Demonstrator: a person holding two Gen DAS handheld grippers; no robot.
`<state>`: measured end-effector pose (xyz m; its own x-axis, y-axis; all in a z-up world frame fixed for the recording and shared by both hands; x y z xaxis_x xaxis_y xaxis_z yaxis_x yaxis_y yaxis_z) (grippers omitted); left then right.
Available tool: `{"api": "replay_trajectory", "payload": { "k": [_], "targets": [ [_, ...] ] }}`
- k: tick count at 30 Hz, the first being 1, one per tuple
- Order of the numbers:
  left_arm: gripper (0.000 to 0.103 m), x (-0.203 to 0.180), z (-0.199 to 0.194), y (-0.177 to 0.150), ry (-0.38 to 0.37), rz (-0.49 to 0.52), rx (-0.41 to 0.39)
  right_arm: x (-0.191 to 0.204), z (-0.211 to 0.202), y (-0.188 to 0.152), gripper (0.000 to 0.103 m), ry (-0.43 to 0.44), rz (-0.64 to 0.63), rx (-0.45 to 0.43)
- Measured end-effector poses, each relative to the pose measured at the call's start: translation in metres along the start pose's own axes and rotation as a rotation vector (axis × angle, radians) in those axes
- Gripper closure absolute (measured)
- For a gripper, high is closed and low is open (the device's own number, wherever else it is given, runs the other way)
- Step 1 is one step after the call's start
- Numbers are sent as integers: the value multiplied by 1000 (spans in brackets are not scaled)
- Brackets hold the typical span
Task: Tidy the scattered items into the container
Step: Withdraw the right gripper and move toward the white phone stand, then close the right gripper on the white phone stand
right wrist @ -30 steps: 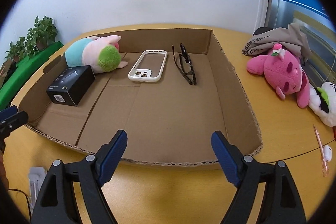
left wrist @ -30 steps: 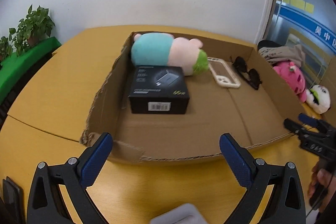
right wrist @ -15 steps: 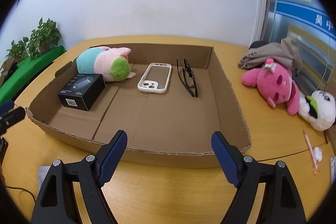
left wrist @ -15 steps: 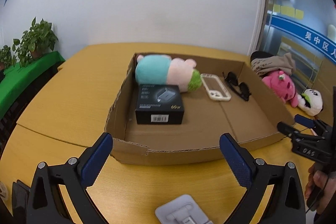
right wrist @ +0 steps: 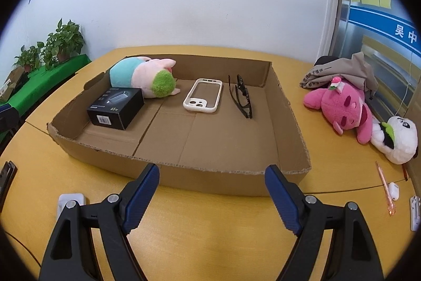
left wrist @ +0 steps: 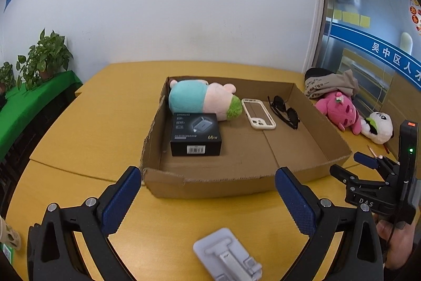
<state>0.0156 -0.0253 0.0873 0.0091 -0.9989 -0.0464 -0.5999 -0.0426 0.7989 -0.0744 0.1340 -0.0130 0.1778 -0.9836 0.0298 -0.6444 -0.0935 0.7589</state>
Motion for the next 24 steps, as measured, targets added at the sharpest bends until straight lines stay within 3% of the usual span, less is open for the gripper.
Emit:
{"api": "replay_trajectory", "payload": {
  "k": [2,7,13,17,20,24],
  "targets": [
    [0,5,-3,-8,-5,6,25,7,-2,-7,20,60,4,16],
    [0,17,12,-41,-28,-19,124,56,3,-41,21,308,-42,135],
    [0,30,45,-76,-122,-108,263,120,16,-85,21,475,-118,256],
    [2,31,69,-94,-184,-152,356,155,18,-101,21,499,-189,277],
    [6,29,83,-106,-233,-193,418,166,28,-113,20,465,-219,307],
    [10,19,90,-115,-261,-177,445,177,26,-118,20,409,-302,278]
  ]
}}
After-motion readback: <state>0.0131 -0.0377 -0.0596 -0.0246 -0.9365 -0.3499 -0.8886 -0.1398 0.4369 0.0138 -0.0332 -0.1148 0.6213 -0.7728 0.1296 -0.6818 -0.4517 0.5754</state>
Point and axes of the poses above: each gripper's, at about its wrist camera, not at the fingertips, and z roughly the way its jaws point, x to its left, y to its top, the point moved 4 cm from there along z, roughly the way its jaws point, and after that the axes turned 3 degrees about z, right-handed, at the moved point
